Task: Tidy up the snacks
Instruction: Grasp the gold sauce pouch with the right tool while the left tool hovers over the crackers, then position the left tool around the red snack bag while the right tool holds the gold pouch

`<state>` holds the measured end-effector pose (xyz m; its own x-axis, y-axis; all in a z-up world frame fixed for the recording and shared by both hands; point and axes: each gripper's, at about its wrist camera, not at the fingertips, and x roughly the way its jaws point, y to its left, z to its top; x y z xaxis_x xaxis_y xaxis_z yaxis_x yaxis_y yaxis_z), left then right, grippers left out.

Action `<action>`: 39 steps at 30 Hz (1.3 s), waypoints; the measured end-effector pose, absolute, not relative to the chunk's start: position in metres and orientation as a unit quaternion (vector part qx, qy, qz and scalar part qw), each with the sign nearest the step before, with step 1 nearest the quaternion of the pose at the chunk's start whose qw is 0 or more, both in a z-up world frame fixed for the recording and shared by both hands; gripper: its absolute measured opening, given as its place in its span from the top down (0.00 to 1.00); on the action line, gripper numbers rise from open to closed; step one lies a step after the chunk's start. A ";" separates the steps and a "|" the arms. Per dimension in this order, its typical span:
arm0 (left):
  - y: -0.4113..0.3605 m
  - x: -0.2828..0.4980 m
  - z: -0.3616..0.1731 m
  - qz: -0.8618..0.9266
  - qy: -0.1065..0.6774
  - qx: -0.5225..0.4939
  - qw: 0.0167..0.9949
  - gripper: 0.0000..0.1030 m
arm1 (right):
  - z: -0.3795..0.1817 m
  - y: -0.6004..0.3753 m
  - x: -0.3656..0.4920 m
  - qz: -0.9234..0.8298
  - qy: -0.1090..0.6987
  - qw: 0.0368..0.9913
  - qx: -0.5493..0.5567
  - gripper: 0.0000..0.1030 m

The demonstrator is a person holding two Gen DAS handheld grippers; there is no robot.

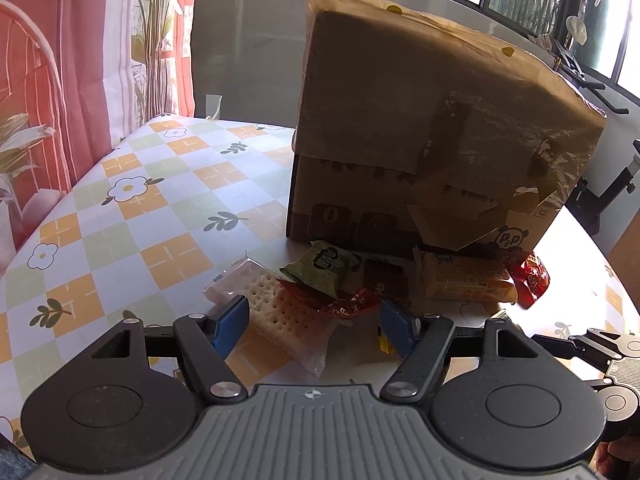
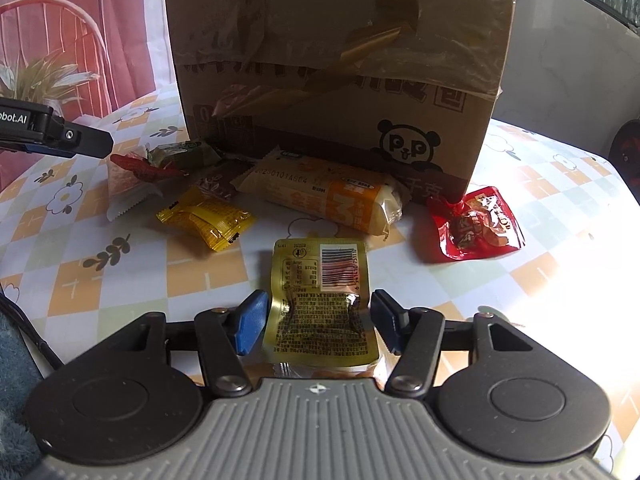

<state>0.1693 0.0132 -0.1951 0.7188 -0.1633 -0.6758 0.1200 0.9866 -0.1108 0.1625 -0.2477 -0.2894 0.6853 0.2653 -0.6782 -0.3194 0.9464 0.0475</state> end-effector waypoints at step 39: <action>0.013 0.179 -0.206 -0.091 0.387 -0.044 0.917 0.44 | -0.282 -0.257 0.155 0.176 0.329 0.928 0.006 0.52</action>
